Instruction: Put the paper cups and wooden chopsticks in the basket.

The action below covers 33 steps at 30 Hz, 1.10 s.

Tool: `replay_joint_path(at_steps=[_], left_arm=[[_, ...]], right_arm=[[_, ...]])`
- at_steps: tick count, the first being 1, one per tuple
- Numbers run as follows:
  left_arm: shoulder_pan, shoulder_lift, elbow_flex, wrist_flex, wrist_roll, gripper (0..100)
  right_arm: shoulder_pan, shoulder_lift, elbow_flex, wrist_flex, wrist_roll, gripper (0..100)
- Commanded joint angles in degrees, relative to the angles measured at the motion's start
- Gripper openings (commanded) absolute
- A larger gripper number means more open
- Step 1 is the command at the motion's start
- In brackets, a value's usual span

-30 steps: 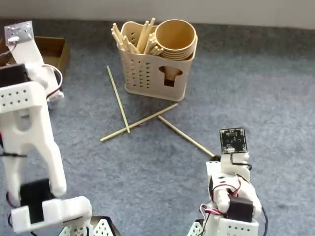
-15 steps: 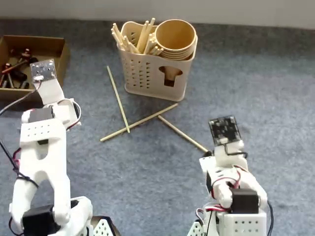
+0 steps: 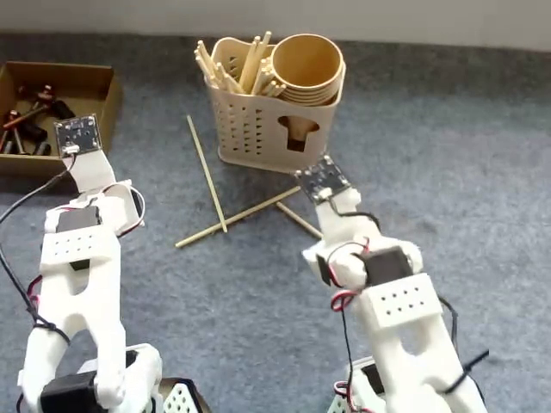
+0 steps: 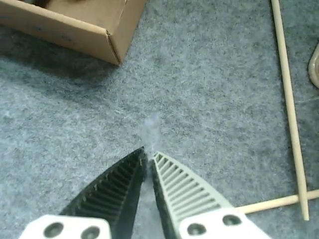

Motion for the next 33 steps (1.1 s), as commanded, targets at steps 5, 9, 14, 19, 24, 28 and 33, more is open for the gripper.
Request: replay_joint_path(at_steps=[5, 9, 14, 19, 24, 28, 33], left_arm=[[-0.48, -1.71, -0.22, -1.14, -0.44, 0], [-0.84, -1.71, -0.22, -1.14, -0.44, 0], [-0.84, -1.71, -0.22, -1.14, -0.44, 0], [-0.84, -1.71, -0.22, -1.14, -0.44, 0], [-0.84, -1.71, -0.22, -1.14, -0.44, 0], [-0.84, -1.71, -0.22, -1.14, -0.44, 0], [-0.84, -1.71, -0.22, -1.14, -0.44, 0]], right_arm=[[-0.92, 10.86, -2.77, -13.85, 0.44, 14.4], [-2.07, 16.31, -2.77, -19.74, 0.35, 14.4], [-2.07, 23.87, -2.68, -25.89, 0.18, 14.4], [-1.98, 31.16, -2.68, -31.25, 0.18, 14.4], [-1.71, 35.38, -2.68, -32.57, 0.18, 13.6], [-1.71, 36.44, -2.68, -32.48, 0.18, 3.9], [-1.71, 36.18, -2.68, -29.76, 0.35, 0.4]])
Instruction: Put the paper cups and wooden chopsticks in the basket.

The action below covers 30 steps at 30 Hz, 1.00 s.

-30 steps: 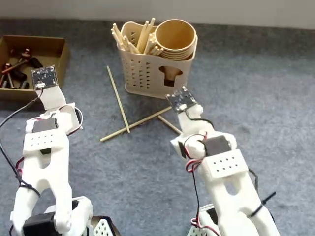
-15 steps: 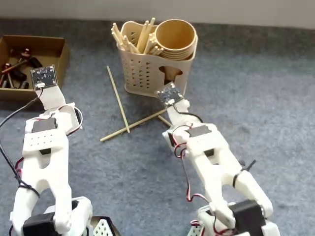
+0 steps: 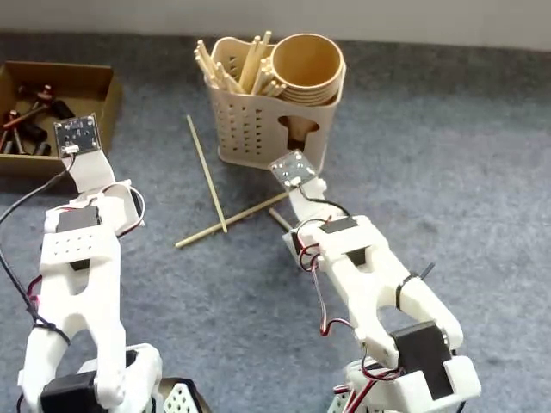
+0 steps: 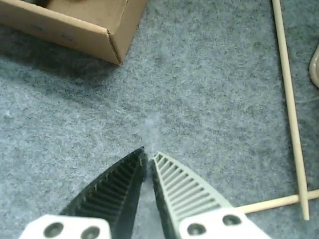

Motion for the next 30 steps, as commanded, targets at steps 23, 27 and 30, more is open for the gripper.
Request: replay_joint_path(at_steps=[23, 27, 30], left_arm=[[-0.92, -1.71, -0.22, -1.14, -0.44, 0], [-0.92, -1.71, -0.22, -1.14, -0.44, 0], [-0.92, -1.63, -0.22, -1.14, -0.44, 0]], right_arm=[[-0.57, 0.31, -8.84, 19.21, 0.35, 9.0], [-1.36, 0.31, -7.25, 19.21, 0.44, 5.4], [-2.95, 0.31, -6.20, 19.38, 4.04, 0.9]])
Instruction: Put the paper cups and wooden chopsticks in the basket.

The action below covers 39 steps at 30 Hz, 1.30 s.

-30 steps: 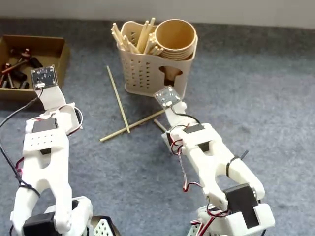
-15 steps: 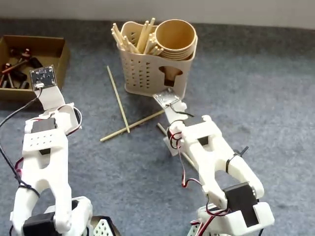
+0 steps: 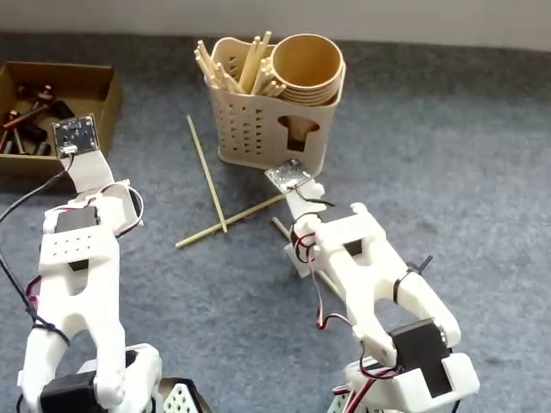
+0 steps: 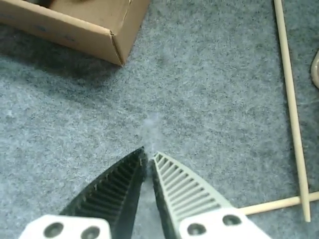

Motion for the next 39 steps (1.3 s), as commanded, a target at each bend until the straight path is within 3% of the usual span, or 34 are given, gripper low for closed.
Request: replay_joint_path(at_steps=[1, 9, 15, 25, 34, 39], left_arm=[[-0.57, -1.63, -0.22, -0.97, -0.44, 0], [-0.57, -1.80, 1.27, -3.43, -0.44, 0], [-0.57, -1.98, 1.27, -3.43, -0.44, 0], [-0.57, -1.71, 1.27, -3.43, -0.44, 0], [-0.57, -1.71, 1.27, -3.43, -0.44, 0], [-1.45, -1.71, 1.27, -3.43, -0.44, 0]], right_arm=[[-2.07, -0.22, 0.31, 0.57, 4.84, 0.3], [-1.89, -2.59, 1.45, 4.09, 5.45, 0.5], [-2.15, -15.96, 1.54, 12.18, 5.27, 0.5], [-2.24, -37.23, 1.36, 11.91, -7.65, 0.5], [-3.82, -48.84, 1.01, 0.13, -16.44, 0.5], [-6.46, -51.12, 1.19, -3.03, -16.70, 0.5]])
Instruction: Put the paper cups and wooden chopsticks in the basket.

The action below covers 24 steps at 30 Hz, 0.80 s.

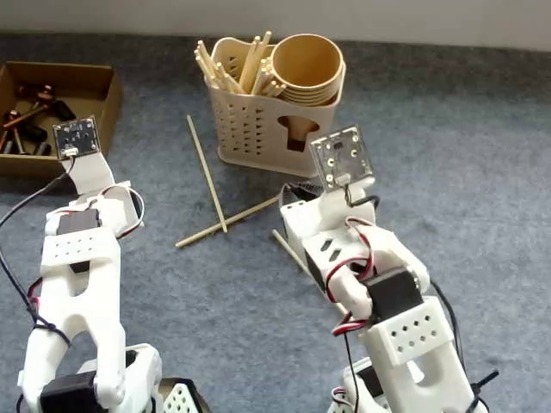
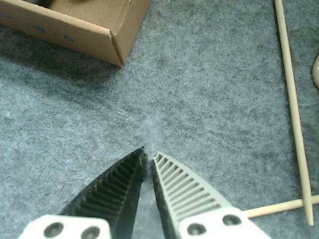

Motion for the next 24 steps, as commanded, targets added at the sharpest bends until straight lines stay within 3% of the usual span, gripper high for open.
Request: replay_joint_path(at_steps=[1, 4, 10, 17, 24], left_arm=[[-1.45, -1.71, -0.31, -1.14, -0.44, 0], [-1.71, -1.71, -0.31, -1.14, -0.44, 0], [-1.71, -1.71, -0.31, -1.14, -0.44, 0], [-1.71, -1.71, -0.31, -1.14, -0.44, 0], [-1.71, -1.71, -0.31, -1.14, -0.44, 0]], right_arm=[[-2.07, -1.63, -0.48, -2.33, -0.62, 0.9], [-3.21, 0.66, 0.48, -1.89, 1.05, 3.0], [-3.74, 10.68, 4.35, 1.54, 2.11, 17.4], [-7.52, 28.35, 1.27, 1.45, 2.46, 17.4], [-6.81, 43.21, -9.10, 2.33, 2.90, 17.4]])
